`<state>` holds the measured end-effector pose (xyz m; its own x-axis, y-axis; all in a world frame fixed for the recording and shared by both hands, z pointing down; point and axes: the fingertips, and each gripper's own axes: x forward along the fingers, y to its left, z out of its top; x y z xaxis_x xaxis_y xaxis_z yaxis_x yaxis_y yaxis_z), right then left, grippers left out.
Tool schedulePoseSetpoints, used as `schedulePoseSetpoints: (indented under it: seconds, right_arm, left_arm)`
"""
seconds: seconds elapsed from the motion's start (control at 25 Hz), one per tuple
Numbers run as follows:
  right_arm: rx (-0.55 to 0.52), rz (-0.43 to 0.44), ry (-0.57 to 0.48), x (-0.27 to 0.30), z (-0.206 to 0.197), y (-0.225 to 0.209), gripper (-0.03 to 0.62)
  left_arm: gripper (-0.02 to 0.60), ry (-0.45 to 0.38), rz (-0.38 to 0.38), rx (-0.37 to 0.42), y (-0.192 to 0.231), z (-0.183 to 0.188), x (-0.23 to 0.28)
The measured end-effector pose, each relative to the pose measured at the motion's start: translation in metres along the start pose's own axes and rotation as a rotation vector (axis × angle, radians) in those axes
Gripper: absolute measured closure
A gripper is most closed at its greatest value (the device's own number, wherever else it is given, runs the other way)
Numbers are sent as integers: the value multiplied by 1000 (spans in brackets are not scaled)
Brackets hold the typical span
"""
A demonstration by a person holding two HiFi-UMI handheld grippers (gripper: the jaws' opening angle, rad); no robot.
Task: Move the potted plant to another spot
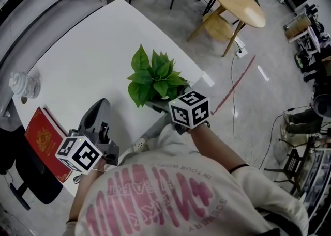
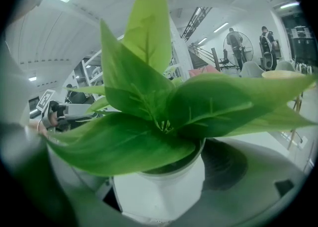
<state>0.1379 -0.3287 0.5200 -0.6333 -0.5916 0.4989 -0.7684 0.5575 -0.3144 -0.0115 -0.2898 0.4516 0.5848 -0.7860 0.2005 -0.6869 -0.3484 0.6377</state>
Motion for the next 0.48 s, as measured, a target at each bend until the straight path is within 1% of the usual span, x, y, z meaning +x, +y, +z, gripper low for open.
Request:
schedulePoseSetpoints:
  seconds: [0.24,0.48]
  right_arm:
    - [-38,-13,24,1,-3,0,72]
    - [-78,-23,29,1,-6,3,72]
  left_arm:
    - [578,-12,1,-2,-4,0,-3]
    - [578,-26,26,-14,-1,-4,-15]
